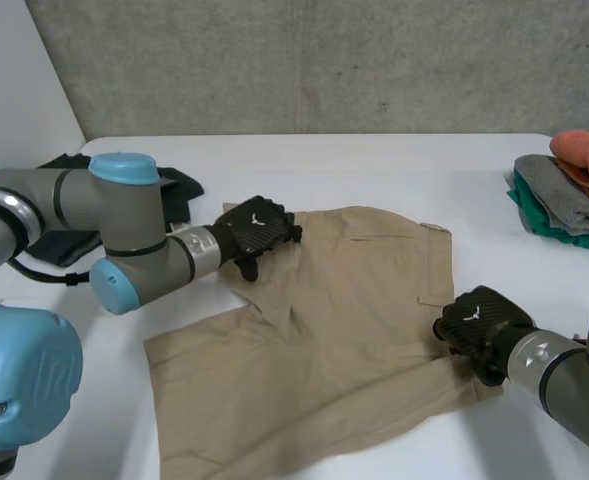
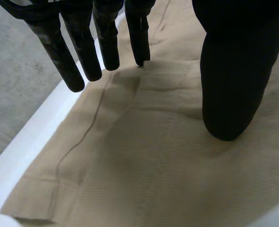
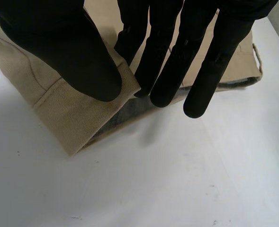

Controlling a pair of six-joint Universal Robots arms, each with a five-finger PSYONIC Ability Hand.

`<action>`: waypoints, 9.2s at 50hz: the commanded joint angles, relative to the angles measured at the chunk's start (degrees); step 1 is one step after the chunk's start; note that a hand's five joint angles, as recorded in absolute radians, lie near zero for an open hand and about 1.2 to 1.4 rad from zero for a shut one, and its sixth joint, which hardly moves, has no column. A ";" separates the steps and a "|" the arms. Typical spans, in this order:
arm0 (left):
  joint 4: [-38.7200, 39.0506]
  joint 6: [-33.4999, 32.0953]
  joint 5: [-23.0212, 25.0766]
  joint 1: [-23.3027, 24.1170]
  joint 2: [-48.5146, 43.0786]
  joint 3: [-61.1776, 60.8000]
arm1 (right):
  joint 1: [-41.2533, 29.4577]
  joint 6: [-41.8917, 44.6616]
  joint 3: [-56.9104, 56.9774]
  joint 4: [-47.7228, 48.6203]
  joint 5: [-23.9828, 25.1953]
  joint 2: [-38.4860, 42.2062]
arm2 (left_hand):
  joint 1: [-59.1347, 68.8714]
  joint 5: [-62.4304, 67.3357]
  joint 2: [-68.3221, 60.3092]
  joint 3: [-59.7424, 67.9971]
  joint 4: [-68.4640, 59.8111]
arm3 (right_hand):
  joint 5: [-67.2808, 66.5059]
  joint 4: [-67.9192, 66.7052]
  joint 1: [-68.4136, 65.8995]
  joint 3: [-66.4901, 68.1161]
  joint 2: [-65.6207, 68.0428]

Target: Fold the laundry.

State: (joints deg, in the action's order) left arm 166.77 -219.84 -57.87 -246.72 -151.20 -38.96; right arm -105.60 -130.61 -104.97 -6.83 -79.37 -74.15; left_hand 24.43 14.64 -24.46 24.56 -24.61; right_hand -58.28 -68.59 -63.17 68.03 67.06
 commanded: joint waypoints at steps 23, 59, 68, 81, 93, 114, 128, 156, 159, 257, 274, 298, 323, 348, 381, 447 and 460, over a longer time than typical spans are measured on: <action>7.69 -7.80 -18.60 0.10 14.00 -17.29 | -0.04 0.00 0.30 0.51 0.09 0.24 | 48.74 48.52 -48.70 48.60 -48.55 | -11.72 -11.41 -16.83 11.97 12.94; 9.54 -7.36 -12.36 0.89 10.05 -17.12 | 0.39 0.00 -0.49 0.59 0.09 0.68 | 25.80 25.58 -25.76 25.66 -25.61 | -11.72 -11.41 -16.83 11.97 12.94; 9.54 -7.28 -14.72 0.98 9.96 -16.59 | 0.57 0.09 -0.41 1.03 0.00 0.77 | 55.57 55.36 -55.54 55.44 -55.39 | -11.72 -11.41 -16.83 11.97 12.94; 9.54 -6.83 -26.85 -1.65 22.35 -32.22 | -0.13 0.09 -0.23 0.95 0.00 0.68 | 55.57 55.36 -55.54 55.44 -55.39 | -11.72 -11.41 -16.83 11.97 12.94; 9.80 4.50 -31.69 -1.13 28.24 -37.16 | -0.22 0.09 -0.49 0.95 0.00 0.68 | 36.98 36.76 -36.94 36.84 -36.79 | -11.72 -11.41 -16.83 11.97 12.94; 14.11 2.66 -30.46 0.81 20.34 -30.75 | 0.04 0.00 -0.93 0.95 0.00 0.50 | 11.53 11.31 -11.49 11.39 -11.34 | -11.72 -11.41 -16.83 11.97 12.94; 13.76 -1.74 -31.60 -0.60 17.52 -31.00 | 0.40 0.09 -0.41 0.95 0.09 0.41 | 55.57 55.36 -55.54 55.44 -55.39 | -11.72 -11.41 -16.83 11.97 12.94; 11.13 20.75 -34.15 4.23 56.97 -61.67 | -0.04 -16.77 9.00 2.35 1.67 1.55 | 7.82 7.61 -7.79 7.69 -7.64 | -11.72 -11.41 -16.83 11.97 12.94; 8.49 25.94 -33.89 6.08 61.72 -65.89 | -0.13 -19.15 9.61 5.42 2.20 3.05 | 7.99 7.77 -7.95 7.85 -7.80 | -11.72 -11.41 -16.83 11.97 12.94; 33.71 3.62 -35.03 7.57 16.70 -22.18 | -4.79 -13.70 36.35 18.63 -8.10 20.12 | -14.43 -14.64 14.46 -14.56 14.61 | 58.28 58.59 53.17 -58.03 -57.06; 34.33 13.38 -34.42 7.92 34.22 -45.86 | 6.46 -20.03 19.64 -0.30 6.86 10.26 | -14.43 -14.64 14.46 -14.56 14.61 | 38.34 38.66 33.24 -38.10 -37.12; 34.41 15.31 -34.50 9.51 34.31 -45.68 | 5.84 -20.65 17.35 15.18 5.98 18.35 | -14.43 -14.64 14.46 -14.56 14.61 | -11.72 -11.41 -16.83 11.97 12.94; 33.97 19.44 -34.50 6.87 42.74 -51.83 | -5.74 -6.15 21.83 20.27 11.77 7.36 | -14.43 -14.64 14.46 -14.56 14.61 | -11.72 -11.41 -16.83 11.97 12.94; 33.89 24.62 -34.94 4.06 43.45 -44.02 | -19.83 -32.04 29.92 23.27 4.05 13.26 | -14.43 -14.64 14.46 -14.56 14.61 | 58.28 58.59 53.17 -58.03 -57.06; 7.69 24.45 -40.92 13.99 17.16 -25.03 | -7.16 -29.71 40.73 -2.92 5.98 27.75 | -14.43 -14.64 14.46 -14.56 14.61 | 58.28 58.59 53.17 -58.03 -57.06; 6.19 28.48 -6.11 11.00 39.49 -16.06 | -2.45 -23.28 32.89 46.82 2.02 14.83 | -14.43 -14.64 14.46 -14.56 14.61 | -11.72 -11.41 -16.83 11.97 12.94; 8.57 32.80 -6.21 9.86 41.78 -17.73 | 22.26 -40.06 48.01 47.53 9.40 16.58 | -14.21 -14.43 14.25 -14.35 14.40 | -11.72 -11.41 -16.83 11.97 12.94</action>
State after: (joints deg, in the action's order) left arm 175.29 -187.32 -64.45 -236.66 -109.93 -55.71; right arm -94.95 -161.01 -63.31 40.50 -73.43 -60.06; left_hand 10.39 2.68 -10.78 12.16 -11.70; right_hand -55.19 -68.58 -62.62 67.87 67.34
